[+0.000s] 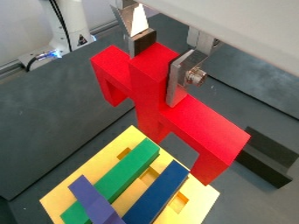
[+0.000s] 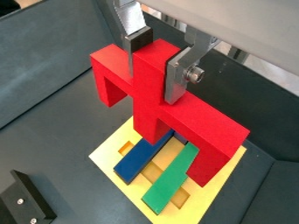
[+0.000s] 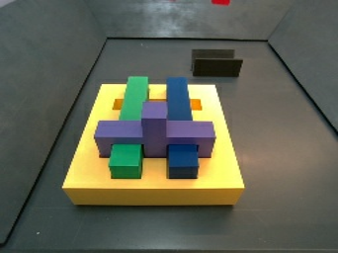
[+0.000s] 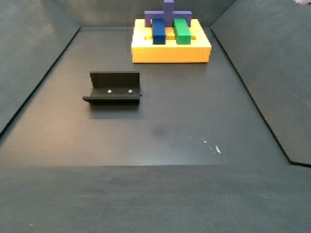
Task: Pick up the red object. Move up. Place the red object on the fixture. Regrasp the red object. Move to above the board. Insert the red object.
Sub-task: Insert the red object.
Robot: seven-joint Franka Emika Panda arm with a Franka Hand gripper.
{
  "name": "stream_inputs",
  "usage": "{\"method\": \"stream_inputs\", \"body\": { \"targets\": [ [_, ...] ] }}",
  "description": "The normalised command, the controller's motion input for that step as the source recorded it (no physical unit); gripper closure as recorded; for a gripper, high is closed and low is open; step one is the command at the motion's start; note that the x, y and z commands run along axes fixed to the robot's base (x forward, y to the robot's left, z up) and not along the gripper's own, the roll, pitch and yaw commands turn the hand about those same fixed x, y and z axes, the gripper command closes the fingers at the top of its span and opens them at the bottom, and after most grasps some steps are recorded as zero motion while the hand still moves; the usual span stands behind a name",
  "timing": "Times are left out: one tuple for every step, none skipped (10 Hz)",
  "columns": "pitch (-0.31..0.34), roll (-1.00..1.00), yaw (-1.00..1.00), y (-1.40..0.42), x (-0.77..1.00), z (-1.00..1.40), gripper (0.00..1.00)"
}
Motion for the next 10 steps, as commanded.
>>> {"method": "stream_inputs", "body": {
  "targets": [
    [-0.021,-0.33,0.07,0.25,0.24,-0.5,1.0],
    [-0.01,-0.35,0.02,0.23,0.12,-0.48,1.0],
    [-0.033,-0.41,0.1,0.04,0.07,-0.3,1.0],
    [-0.026,-0.39,0.16,0.06,0.13,-0.35,1.0],
    [-0.019,-0.39,0.13,0.07,0.04,-0.36,1.0],
    [-0.013,-0.37,0.15,0.09,0.0,-0.4,1.0],
    [-0.047,-0.19,0.08,0.3,-0.01,-0.79,1.0],
    [-0.189,0.0,0.03,0.25,-0.38,-0.79,1.0],
    [-0.244,0.06,0.08,0.27,-0.53,-0.72,1.0],
    [-0.18,0.12,0.07,0.15,-0.43,-0.65,1.0]
  ]
}}
